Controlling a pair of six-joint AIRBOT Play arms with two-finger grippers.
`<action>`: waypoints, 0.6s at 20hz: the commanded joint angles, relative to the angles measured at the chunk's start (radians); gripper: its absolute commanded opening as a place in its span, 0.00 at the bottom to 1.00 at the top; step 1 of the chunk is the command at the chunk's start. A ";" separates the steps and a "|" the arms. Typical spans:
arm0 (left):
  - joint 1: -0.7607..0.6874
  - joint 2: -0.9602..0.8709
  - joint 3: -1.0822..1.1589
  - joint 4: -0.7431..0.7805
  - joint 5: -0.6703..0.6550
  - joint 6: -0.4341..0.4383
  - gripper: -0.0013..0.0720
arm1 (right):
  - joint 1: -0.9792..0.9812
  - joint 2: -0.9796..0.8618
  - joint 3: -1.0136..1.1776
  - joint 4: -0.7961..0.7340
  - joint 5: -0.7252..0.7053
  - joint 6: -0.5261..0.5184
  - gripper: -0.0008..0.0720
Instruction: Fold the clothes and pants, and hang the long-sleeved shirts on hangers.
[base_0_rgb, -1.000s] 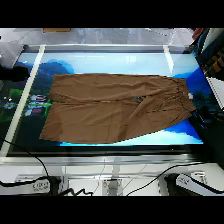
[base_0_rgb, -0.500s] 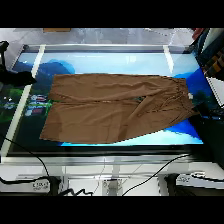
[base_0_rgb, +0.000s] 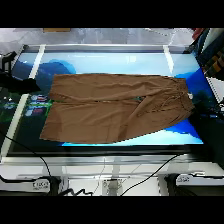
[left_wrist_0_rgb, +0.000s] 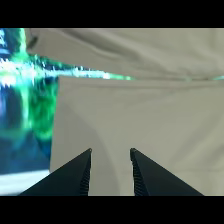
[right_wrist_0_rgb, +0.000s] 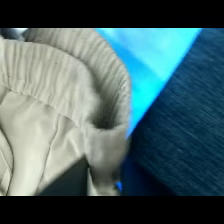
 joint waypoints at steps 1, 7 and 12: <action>0.003 0.003 -0.047 0.001 -0.010 -0.011 0.35 | 0.019 0.009 0.002 0.000 -0.010 -0.008 0.05; 0.113 0.113 -0.104 0.009 -0.010 0.002 0.21 | 0.013 0.195 0.000 -0.201 0.187 -0.019 0.04; 0.310 0.344 -0.414 0.007 0.060 0.019 0.19 | 0.013 0.370 -0.002 -0.397 0.348 -0.025 0.04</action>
